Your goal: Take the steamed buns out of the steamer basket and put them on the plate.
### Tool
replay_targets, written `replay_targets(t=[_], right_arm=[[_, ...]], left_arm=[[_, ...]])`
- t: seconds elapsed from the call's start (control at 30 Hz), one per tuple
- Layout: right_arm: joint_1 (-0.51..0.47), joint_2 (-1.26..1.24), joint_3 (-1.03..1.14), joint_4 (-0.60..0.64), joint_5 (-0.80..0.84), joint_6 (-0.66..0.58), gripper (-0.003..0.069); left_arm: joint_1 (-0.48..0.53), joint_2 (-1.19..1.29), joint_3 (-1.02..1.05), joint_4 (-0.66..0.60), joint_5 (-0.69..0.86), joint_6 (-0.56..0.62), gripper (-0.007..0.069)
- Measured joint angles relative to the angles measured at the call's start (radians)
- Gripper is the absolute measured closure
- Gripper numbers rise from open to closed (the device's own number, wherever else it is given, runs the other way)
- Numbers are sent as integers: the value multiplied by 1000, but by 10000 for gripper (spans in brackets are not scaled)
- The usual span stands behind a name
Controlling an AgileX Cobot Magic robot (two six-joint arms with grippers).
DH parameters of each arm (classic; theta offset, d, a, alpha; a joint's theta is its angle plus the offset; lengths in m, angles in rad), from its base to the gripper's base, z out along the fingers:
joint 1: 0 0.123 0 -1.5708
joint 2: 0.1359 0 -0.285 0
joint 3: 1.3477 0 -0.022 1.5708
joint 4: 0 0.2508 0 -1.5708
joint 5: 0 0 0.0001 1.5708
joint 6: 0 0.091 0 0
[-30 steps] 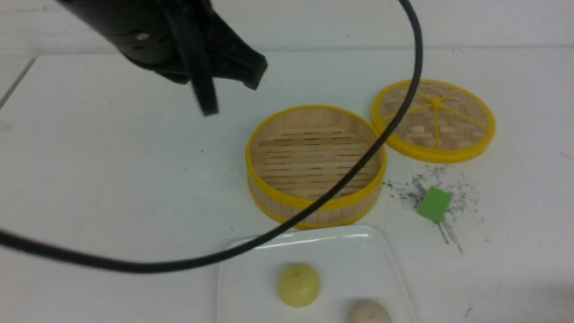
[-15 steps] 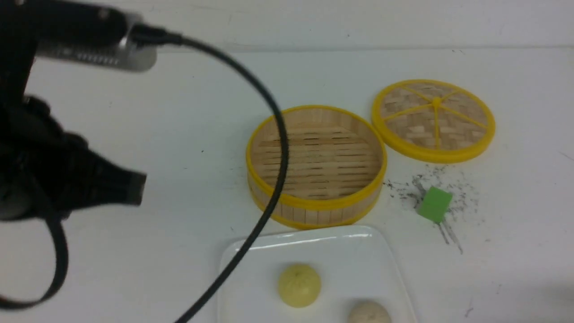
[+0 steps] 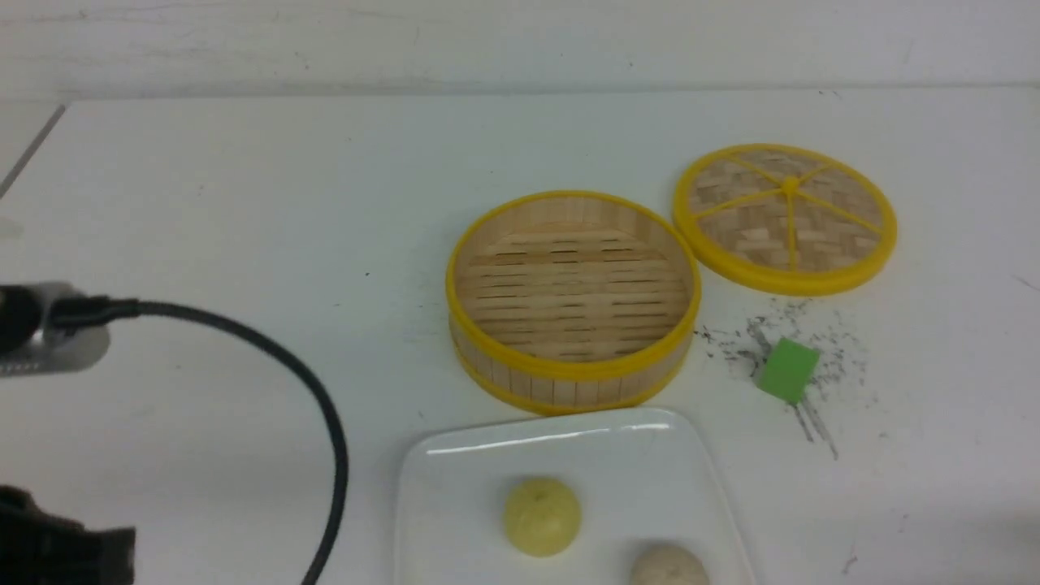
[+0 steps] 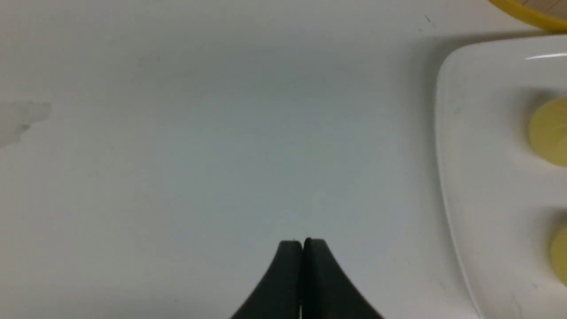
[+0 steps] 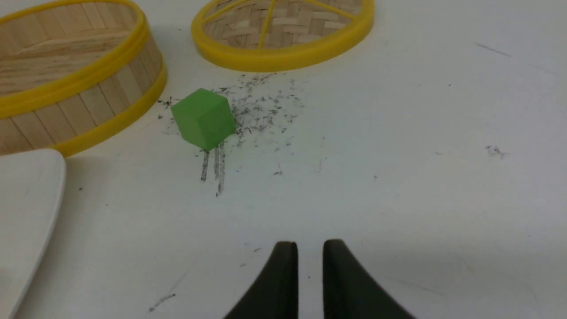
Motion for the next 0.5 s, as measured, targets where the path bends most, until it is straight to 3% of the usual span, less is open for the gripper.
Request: replay_targets(t=[0.5], right_arm=[[0,0,0,-1,1,-12,538]], left_arm=[[0,-220,240,-85,-264,-20,605]])
